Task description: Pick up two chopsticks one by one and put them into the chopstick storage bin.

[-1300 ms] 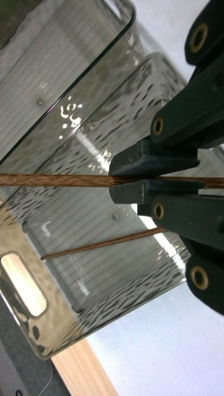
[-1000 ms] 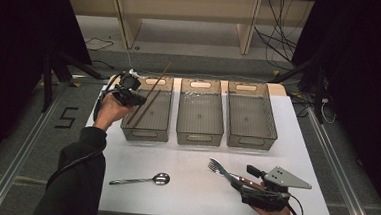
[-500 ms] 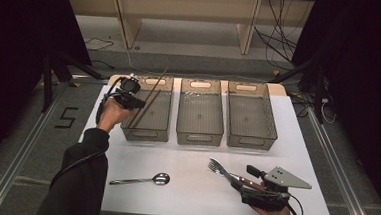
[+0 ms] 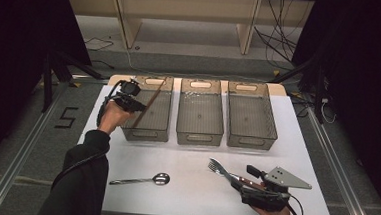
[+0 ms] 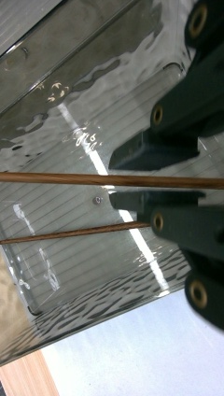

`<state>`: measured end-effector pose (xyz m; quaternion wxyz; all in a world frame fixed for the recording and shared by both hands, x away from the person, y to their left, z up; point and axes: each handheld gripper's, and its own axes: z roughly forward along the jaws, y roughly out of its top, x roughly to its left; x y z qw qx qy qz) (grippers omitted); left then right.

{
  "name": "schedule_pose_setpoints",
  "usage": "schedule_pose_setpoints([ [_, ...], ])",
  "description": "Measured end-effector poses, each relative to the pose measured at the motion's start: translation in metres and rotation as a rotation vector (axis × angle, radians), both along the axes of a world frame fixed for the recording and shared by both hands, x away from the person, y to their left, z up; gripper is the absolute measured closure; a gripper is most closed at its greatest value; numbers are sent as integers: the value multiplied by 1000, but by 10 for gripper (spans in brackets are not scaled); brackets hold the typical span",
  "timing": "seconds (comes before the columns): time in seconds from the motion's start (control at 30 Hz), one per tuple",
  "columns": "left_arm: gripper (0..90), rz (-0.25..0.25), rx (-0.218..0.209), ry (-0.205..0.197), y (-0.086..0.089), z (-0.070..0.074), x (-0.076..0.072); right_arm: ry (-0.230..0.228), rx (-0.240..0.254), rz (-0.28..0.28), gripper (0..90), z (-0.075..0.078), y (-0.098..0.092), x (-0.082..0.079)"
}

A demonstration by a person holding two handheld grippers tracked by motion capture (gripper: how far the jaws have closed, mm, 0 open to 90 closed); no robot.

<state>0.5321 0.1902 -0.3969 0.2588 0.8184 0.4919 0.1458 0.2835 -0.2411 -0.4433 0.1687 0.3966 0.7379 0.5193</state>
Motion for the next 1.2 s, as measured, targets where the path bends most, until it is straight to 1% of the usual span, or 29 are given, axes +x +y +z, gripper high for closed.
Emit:
schedule_pose_setpoints([
  [0.03, 724, 9, -7, 0, 0, 1, 0, 0, -1, 1, 281, 0, 0, 0],
  [0.07, 674, 7, -9, -1, 0, 3, -1, 1, -1, 1, 281, 0, 0, 0],
  [0.1, 640, 1, -9, -5, 0, 5, -2, 1, -1, 2, 281, 0, 1, 0],
  [0.17, 548, -5, -28, -9, -2, 11, -6, 1, -3, 2, 281, 0, 1, 0],
  [0.2, 510, -12, -29, -10, -2, 14, -8, 1, -2, 2, 281, 0, 0, 0],
  [0.27, 470, -39, -47, -13, -4, 20, -15, 0, -2, 1, 281, 0, 0, 0],
  [0.3, 444, -51, -49, -11, -5, 23, -19, -1, -3, 1, 281, 0, 0, 0],
  [0.43, 351, -99, -65, -26, -9, 30, -36, 1, -4, 2, 281, 0, 1, 0],
  [0.5, 325, -122, -84, -38, -11, 31, -46, 1, -4, 2, 281, 0, 1, 0],
  [0.63, 278, -163, -87, -47, -14, 31, -65, 0, -4, 3, 281, 0, 1, 0],
  [0.7, 264, -178, -98, -51, -15, 30, -73, -1, -3, 2, 281, 0, 1, 0],
  [0.77, 255, -194, -96, -54, -17, 29, -81, 0, -4, 1, 281, 0, 1, 0],
  [0.8, 248, -203, -86, -55, -17, 28, -84, 0, -3, 2, 281, 0, 1, 0],
  [0.93, 229, -222, -67, -58, -17, 26, -95, -2, -3, 1, 281, 0, 1, 0],
  [1.17, 210, -234, -69, -63, -13, 22, -107, -1, -5, 2, 281, 0, 1, 0],
  [1.2, 208, -246, -66, -61, -12, 22, -109, -1, -5, 2, 281, 0, 1, 0],
])
